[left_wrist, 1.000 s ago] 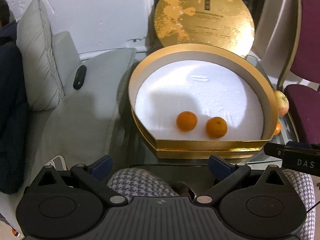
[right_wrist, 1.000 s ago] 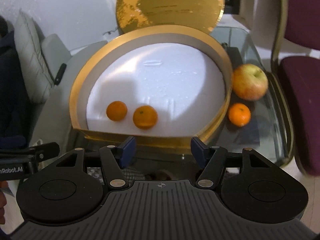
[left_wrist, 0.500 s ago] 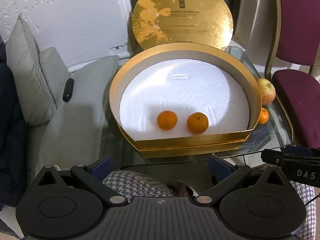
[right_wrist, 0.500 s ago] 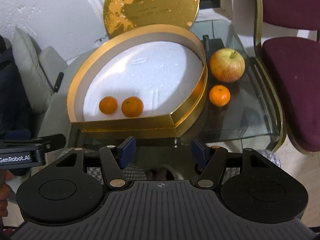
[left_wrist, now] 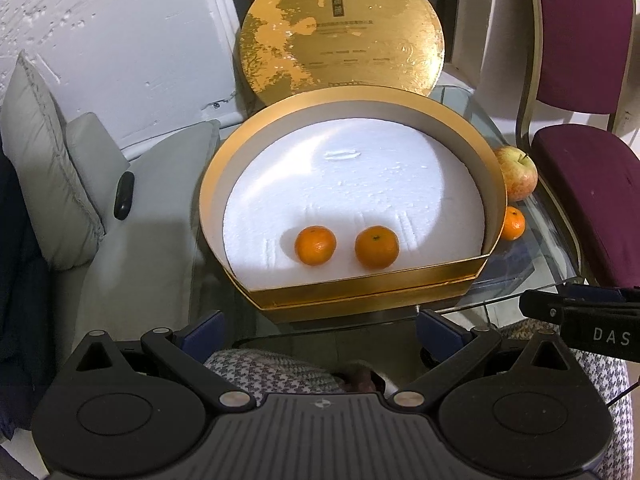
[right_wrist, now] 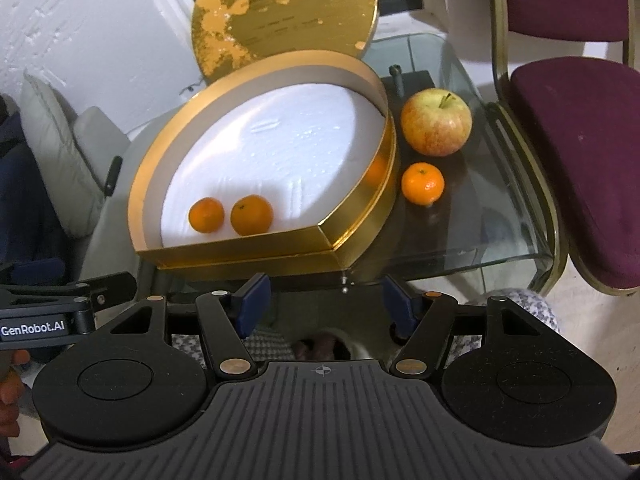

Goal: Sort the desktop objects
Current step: 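Lift the open right gripper out of the box, then move the right gripper to the mandarin on the glass beside the apple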

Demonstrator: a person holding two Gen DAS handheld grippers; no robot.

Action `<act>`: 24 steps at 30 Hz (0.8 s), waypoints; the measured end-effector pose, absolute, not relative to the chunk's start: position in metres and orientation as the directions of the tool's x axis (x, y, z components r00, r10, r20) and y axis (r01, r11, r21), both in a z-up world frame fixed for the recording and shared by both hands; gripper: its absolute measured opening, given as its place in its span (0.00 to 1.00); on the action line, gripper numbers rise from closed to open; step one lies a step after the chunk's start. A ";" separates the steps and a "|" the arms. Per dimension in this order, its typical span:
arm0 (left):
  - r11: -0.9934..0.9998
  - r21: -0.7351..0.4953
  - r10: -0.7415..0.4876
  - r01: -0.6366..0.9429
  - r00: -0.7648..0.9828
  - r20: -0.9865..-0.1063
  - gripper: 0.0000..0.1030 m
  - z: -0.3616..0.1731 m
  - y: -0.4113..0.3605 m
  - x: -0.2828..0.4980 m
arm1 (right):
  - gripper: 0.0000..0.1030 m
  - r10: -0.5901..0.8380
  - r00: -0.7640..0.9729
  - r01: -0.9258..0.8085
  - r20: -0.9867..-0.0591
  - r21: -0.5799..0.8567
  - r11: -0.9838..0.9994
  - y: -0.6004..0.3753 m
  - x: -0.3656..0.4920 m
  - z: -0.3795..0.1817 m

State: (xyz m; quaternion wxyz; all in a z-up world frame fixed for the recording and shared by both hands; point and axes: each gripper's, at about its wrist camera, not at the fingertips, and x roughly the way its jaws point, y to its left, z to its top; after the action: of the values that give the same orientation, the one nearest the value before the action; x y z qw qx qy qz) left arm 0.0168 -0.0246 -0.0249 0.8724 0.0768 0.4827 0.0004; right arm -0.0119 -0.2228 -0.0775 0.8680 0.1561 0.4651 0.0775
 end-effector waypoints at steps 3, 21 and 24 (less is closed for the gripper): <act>0.987 0.136 0.074 0.079 0.531 -0.844 0.99 -0.026 -0.028 0.019 | 0.66 0.279 0.556 0.016 -0.783 0.346 0.938 -0.225 -0.011 -0.079; 0.987 0.131 0.067 0.098 0.485 -0.872 0.99 -0.044 -0.039 0.052 | 0.66 0.226 0.558 0.124 -0.798 0.350 0.929 -0.260 0.016 -0.098; 0.987 0.126 0.064 0.100 0.475 -0.878 0.99 -0.048 -0.040 0.061 | 0.65 0.218 0.552 0.142 -0.805 0.348 0.927 -0.265 0.025 -0.102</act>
State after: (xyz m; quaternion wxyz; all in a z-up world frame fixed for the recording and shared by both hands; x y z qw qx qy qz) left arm 0.0607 -0.0399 -0.0482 0.8550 0.0801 0.5123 -0.0104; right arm 0.0253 -0.2647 -0.1022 0.8600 0.1903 0.4730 0.0220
